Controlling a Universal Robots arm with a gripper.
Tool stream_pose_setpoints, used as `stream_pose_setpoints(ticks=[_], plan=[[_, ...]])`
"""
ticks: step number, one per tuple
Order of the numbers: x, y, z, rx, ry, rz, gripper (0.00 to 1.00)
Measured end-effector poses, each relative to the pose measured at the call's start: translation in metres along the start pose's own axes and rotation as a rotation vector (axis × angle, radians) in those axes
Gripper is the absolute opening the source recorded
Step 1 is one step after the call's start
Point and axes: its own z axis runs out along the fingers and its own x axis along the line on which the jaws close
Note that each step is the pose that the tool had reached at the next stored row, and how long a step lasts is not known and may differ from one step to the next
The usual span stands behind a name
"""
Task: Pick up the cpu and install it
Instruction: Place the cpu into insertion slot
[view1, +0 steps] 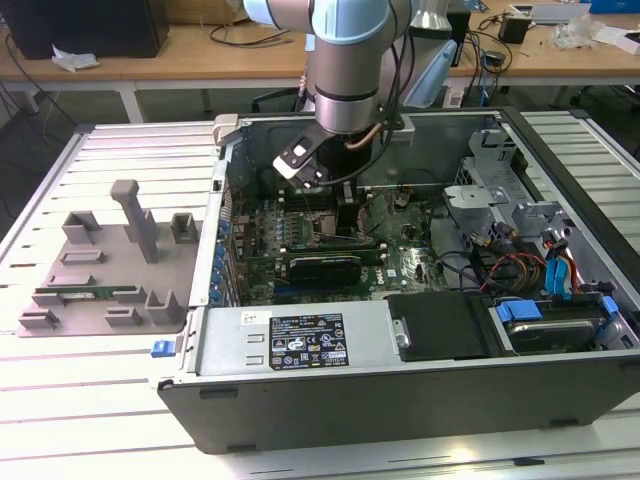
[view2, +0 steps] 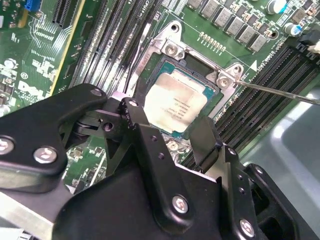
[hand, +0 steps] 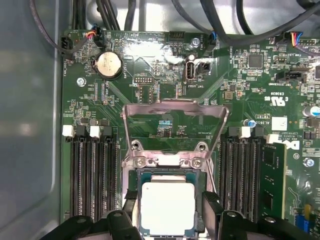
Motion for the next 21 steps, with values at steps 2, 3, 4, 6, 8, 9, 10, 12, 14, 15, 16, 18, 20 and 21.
stream_pose_setpoints(ticks=[2,3,4,6,8,9,10,12,14,15,16,18,20,21], plan=[[0.0000,0.0000,-0.0024,-0.0001,-0.0005,0.000,0.62],[-0.0001,0.0000,-0.0024,0.0000,-0.0009,0.000,0.62],[-0.0001,0.0000,-0.0024,0.0000,-0.0012,0.000,0.62],[-0.0001,0.0000,-0.0024,0.0001,-0.0017,0.000,0.60],[-0.0001,0.0000,-0.0024,0.0001,-0.0022,0.000,0.60],[-0.0001,0.0000,-0.0024,0.0000,-0.0024,0.000,0.47],[0.0000,0.0000,-0.0024,0.0001,-0.0031,0.000,0.35],[-0.0001,0.0000,-0.0024,0.0001,-0.0038,0.000,0.23],[-0.0001,0.0000,-0.0024,0.0001,-0.0042,0.000,0.11],[-0.0001,0.0000,-0.0024,0.0001,-0.0045,0.000,0.11],[0.0000,0.0000,-0.0024,0.0001,-0.0046,0.000,0.11],[0.0000,0.0000,-0.0024,0.0001,-0.0053,0.000,0.11],[0.0000,0.0000,-0.0021,0.0000,-0.0055,0.000,0.11],[0.0001,0.0000,-0.0013,-0.0002,-0.0054,0.000,0.11]])
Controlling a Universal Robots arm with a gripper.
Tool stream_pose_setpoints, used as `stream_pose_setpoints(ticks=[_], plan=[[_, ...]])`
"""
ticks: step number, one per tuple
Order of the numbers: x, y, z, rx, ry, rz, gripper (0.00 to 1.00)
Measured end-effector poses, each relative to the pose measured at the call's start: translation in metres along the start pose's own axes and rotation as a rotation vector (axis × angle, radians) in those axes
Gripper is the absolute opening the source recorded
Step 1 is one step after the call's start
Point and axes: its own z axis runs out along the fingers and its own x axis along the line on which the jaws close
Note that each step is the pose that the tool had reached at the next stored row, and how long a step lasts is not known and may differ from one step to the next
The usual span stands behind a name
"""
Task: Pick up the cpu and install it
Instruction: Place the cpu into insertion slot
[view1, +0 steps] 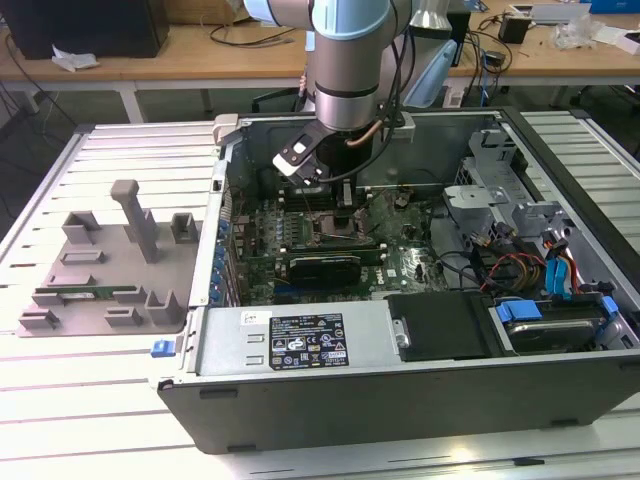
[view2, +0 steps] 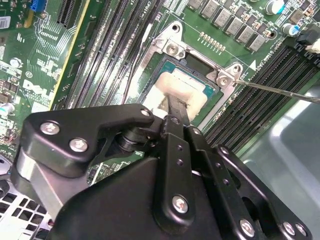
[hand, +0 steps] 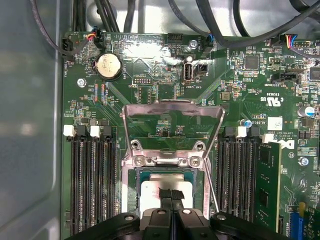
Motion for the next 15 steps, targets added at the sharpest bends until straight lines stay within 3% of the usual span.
stream_pose_setpoints(ticks=[2,15], plan=[[0.0000,-0.0007,0.0043,-0.0010,0.0003,0.000,0.11],[0.0000,-0.0006,0.0066,-0.0007,0.0002,-0.002,0.11]])
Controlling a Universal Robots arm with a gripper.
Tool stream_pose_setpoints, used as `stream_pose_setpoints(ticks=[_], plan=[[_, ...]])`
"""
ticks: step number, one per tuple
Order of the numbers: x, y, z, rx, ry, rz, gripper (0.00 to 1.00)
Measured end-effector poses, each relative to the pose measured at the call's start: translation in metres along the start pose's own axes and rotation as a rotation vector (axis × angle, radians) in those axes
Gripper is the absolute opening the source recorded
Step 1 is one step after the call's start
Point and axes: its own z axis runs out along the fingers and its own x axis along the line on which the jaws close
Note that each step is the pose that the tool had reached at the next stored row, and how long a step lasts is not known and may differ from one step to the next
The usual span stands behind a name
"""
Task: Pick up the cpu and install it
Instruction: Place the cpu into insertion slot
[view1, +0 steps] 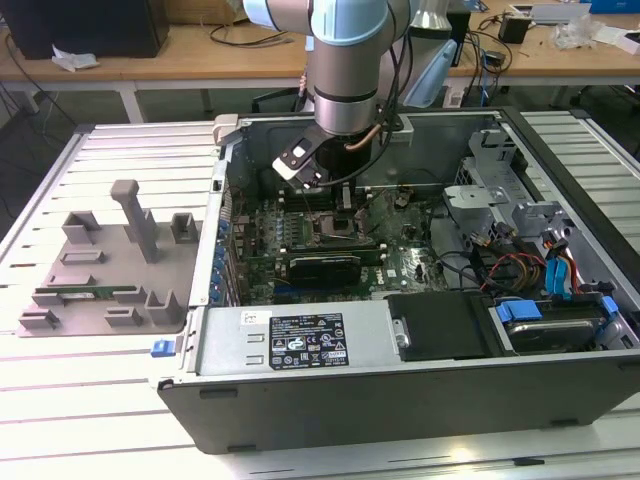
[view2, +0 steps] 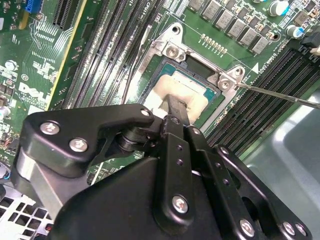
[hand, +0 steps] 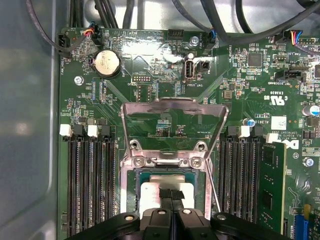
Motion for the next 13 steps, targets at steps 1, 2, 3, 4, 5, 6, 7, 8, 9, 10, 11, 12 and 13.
stream_pose_setpoints(ticks=[1,2,3,4,5,6,7,8,9,10,11,12,13], plan=[[0.0000,0.0005,0.0000,-0.0002,0.0000,-0.003,0.11],[0.0000,0.0010,0.0001,-0.0005,0.0001,-0.005,0.11],[0.0000,0.0012,0.0001,-0.0005,0.0001,-0.006,0.11],[0.0000,0.0012,0.0001,-0.0007,0.0001,-0.006,0.11],[0.0000,0.0012,0.0000,-0.0005,0.0001,-0.006,0.11],[0.0000,0.0013,-0.0003,-0.0006,0.0002,-0.006,0.11],[0.0001,0.0013,-0.0010,-0.0010,0.0008,-0.006,0.11],[0.0003,0.0015,-0.0021,-0.0020,0.0022,-0.006,0.11],[-0.0001,0.0013,-0.0053,-0.0005,0.0002,-0.006,0.11],[-0.0001,0.0014,-0.0076,-0.0006,0.0003,-0.006,0.11],[-0.0002,0.0013,-0.0092,-0.0005,0.0002,-0.006,0.11],[-0.0002,0.0014,-0.0110,-0.0005,0.0002,-0.006,0.11],[-0.0002,0.0014,-0.0152,-0.0004,-0.0001,-0.006,0.11]])
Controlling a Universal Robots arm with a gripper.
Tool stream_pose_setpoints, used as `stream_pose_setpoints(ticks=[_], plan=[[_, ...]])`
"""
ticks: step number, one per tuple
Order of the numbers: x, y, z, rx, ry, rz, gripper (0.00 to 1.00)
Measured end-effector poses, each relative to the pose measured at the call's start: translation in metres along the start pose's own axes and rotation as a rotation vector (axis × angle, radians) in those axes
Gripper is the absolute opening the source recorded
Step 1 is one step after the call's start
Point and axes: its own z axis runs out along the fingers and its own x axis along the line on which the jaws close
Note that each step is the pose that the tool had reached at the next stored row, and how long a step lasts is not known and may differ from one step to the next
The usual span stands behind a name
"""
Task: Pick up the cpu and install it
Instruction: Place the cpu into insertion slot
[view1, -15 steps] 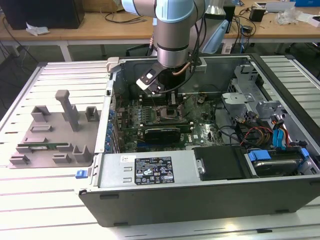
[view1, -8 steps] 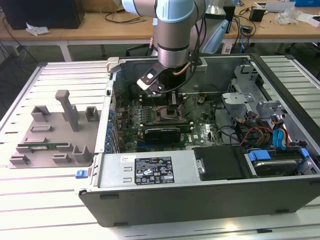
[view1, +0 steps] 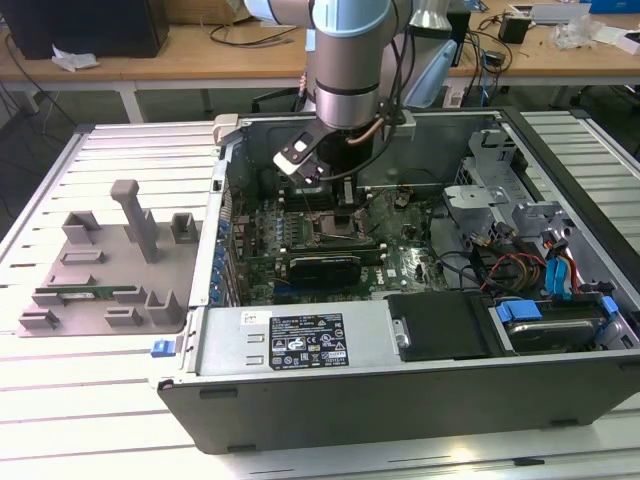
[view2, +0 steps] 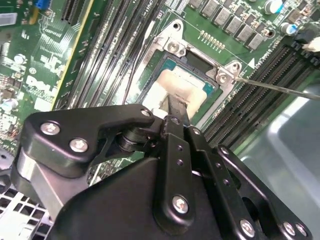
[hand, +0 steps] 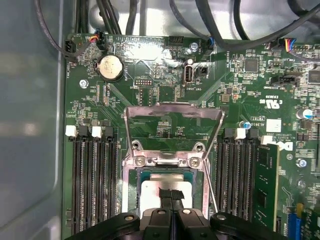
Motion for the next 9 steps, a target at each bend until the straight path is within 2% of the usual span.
stream_pose_setpoints(ticks=[2,3,5,6,9], plan=[[0.0001,0.0000,-0.0061,0.0000,-0.0011,0.000,0.11],[0.0004,0.0001,-0.0124,0.0000,-0.0031,0.000,0.11],[0.0011,0.0002,-0.0191,0.0001,-0.0097,0.000,0.11],[0.0019,0.0003,-0.0260,0.0005,-0.0196,0.000,0.11],[0.0029,0.0004,-0.0346,0.0008,-0.0307,0.000,0.11]])
